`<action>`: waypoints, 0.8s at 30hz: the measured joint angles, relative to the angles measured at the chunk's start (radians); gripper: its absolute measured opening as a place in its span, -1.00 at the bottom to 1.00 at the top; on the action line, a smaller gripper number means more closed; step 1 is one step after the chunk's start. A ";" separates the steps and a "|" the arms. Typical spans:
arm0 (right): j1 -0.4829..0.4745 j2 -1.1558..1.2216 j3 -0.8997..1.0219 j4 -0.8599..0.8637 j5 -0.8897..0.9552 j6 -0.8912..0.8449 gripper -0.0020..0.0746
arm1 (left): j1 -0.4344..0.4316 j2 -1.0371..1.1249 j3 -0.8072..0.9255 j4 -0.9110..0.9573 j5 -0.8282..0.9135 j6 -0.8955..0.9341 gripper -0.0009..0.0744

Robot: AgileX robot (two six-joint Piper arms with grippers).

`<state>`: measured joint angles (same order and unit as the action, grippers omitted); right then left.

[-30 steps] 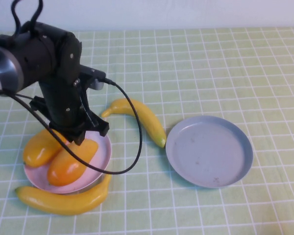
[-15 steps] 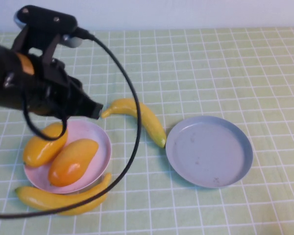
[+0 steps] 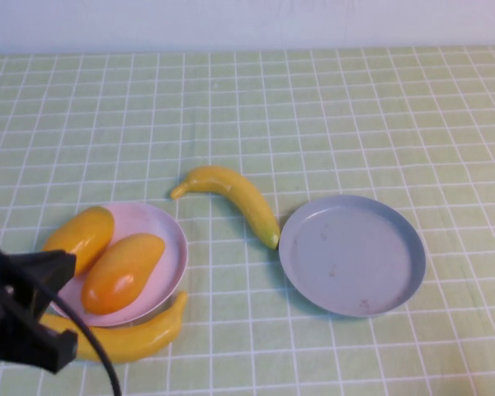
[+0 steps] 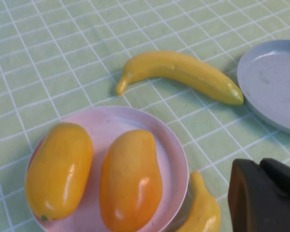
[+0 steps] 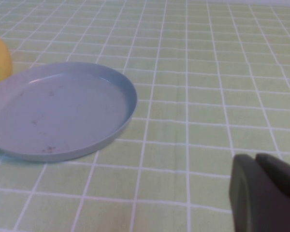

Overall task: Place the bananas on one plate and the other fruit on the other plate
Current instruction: Put another type of fruit in the right plate

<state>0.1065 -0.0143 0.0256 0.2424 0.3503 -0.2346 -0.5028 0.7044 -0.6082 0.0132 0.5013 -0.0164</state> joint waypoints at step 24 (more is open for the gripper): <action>0.000 0.000 0.000 0.002 0.000 0.000 -0.99 | 0.156 -0.324 0.350 0.018 -0.364 0.016 -0.98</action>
<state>0.1065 -0.0143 0.0256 0.2446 0.3503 -0.2346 -0.3469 0.3799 -0.2579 0.0308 0.1377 0.0000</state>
